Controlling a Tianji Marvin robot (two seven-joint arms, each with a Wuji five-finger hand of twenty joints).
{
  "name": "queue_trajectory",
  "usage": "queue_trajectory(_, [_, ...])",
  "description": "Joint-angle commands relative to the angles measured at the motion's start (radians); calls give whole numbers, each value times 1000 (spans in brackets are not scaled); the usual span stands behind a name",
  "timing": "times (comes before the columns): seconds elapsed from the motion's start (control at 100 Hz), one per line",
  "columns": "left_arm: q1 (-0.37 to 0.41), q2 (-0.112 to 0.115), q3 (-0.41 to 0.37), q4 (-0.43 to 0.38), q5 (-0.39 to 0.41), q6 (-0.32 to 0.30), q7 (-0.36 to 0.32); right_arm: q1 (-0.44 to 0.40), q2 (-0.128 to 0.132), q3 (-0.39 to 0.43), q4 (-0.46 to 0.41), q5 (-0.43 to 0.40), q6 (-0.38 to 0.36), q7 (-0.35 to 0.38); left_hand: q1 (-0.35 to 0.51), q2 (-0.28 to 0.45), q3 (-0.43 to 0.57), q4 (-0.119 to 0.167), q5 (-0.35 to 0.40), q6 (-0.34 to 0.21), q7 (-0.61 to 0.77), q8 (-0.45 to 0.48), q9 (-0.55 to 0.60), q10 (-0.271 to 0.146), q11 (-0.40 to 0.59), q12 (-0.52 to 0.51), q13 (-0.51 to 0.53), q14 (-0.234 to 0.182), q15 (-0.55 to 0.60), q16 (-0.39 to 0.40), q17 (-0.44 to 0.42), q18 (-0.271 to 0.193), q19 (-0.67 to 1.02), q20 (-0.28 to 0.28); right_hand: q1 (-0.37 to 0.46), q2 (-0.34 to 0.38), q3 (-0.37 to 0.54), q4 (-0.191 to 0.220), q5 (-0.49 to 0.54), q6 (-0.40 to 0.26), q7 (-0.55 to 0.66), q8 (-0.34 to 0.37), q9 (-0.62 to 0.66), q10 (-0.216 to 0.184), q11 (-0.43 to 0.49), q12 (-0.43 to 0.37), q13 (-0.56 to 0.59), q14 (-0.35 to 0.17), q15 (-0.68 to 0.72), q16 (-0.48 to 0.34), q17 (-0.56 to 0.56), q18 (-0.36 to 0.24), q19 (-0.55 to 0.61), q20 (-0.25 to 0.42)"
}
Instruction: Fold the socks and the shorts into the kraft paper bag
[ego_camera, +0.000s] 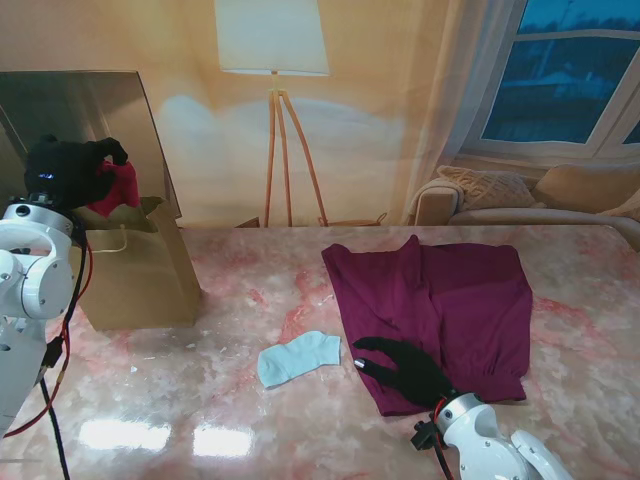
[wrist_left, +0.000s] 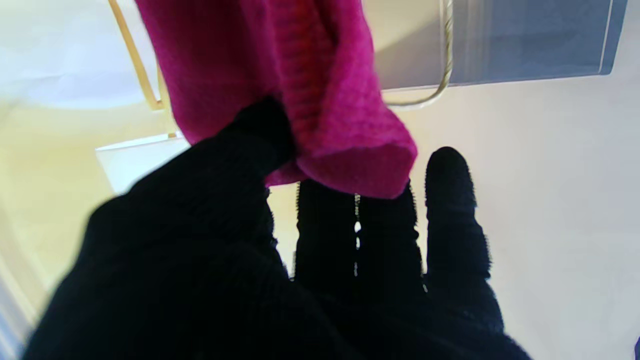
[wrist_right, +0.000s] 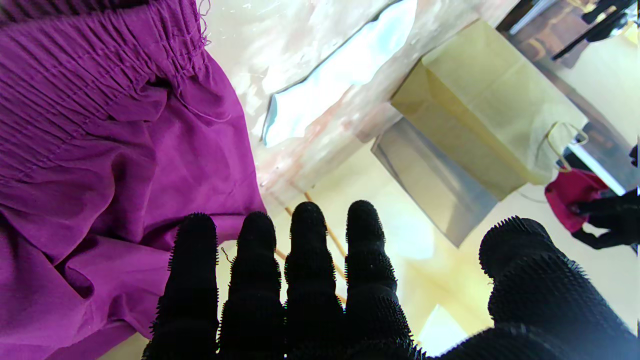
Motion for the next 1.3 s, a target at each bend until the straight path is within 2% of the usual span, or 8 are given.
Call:
queue_trajectory(0.0, [-7, 7, 3, 23, -2, -6, 9, -3, -1, -5, 0, -1, 4, 3, 46, 23, 6, -40, -34, -21, 34, -8, 23, -52, 4, -7, -16, -12, 7, -6, -11, 2, -3, 2, 30, 26, -19, 27, 11, -26, 7, 7, 14, 5, 15, 12, 21, 9, 19, 18, 0, -6, 34, 33])
queue_trajectory(0.46, [-20, 19, 14, 97, 12, -26, -18, 8, 1, -15, 7, 2, 14, 13, 23, -1, -5, -42, 5, -10, 21, -99, 45, -61, -44, -130, -45, -21, -26, -85, -49, 14, -25, -9, 31, 28, -19, 27, 9, -27, 6, 7, 12, 3, 15, 12, 19, 9, 18, 18, 0, -6, 34, 33])
queue_trajectory(0.5, [-19, 21, 13, 98, 18, -30, -26, 9, 1, -15, 8, 2, 14, 13, -13, -19, 2, -39, 7, 25, -23, -162, 15, -57, -72, -173, -61, -22, -55, -126, -68, 20, -36, -9, 31, 28, -19, 28, 10, -29, 7, 8, 13, 3, 16, 12, 20, 9, 19, 18, 0, -6, 34, 33])
queue_trajectory(0.58, [-10, 24, 9, 88, 26, -27, -59, 10, 1, -16, 9, 2, 16, 14, -101, -24, 76, -49, 20, 145, -190, -329, -167, -31, 32, -368, -121, -24, -130, -213, -106, 11, -85, -10, 31, 28, -20, 27, 10, -28, 7, 8, 12, 4, 15, 12, 18, 9, 18, 18, -1, -6, 34, 33])
queue_trajectory(0.66, [-4, 24, 4, 81, 27, -28, -71, 11, 1, -17, 9, 2, 17, 14, -171, 3, 140, 5, 39, 228, -339, -431, -258, -5, 33, -524, -174, -18, -175, -246, -137, 7, -120, -12, 31, 27, -20, 27, 9, -30, 7, 8, 12, 4, 15, 12, 19, 9, 18, 18, -1, -5, 34, 33])
queue_trajectory(0.72, [2, 26, -2, 70, 33, -29, -90, 11, 1, -18, 10, 0, 17, 14, -199, 11, 117, 7, 40, 261, -446, -502, -320, 27, 7, -555, -221, -10, -206, -266, -170, 14, -160, -20, 30, 27, -20, 27, 10, -29, 7, 8, 13, 3, 16, 12, 19, 8, 19, 18, -1, -5, 34, 33])
queue_trajectory(1.08, [34, 26, -34, 18, 34, -30, -136, 10, 1, -16, 12, -4, 14, 10, -257, 124, 44, 9, 52, 259, -539, -558, -417, 25, -20, -575, -311, -5, -249, -294, -253, 24, -249, -35, 30, 27, -20, 27, 9, -27, 7, 7, 13, 4, 16, 12, 19, 9, 19, 18, -1, -4, 34, 34])
queue_trajectory(1.29, [105, 16, -56, -82, 45, -50, -73, 9, 1, -16, 12, -4, 12, 10, -217, 145, 27, 15, 72, 252, -530, -552, -405, 12, -17, -576, -296, -7, -256, -307, -238, 15, -256, -34, 31, 28, -20, 27, 9, -25, 6, 7, 12, 4, 15, 12, 19, 9, 18, 18, -2, -6, 33, 33])
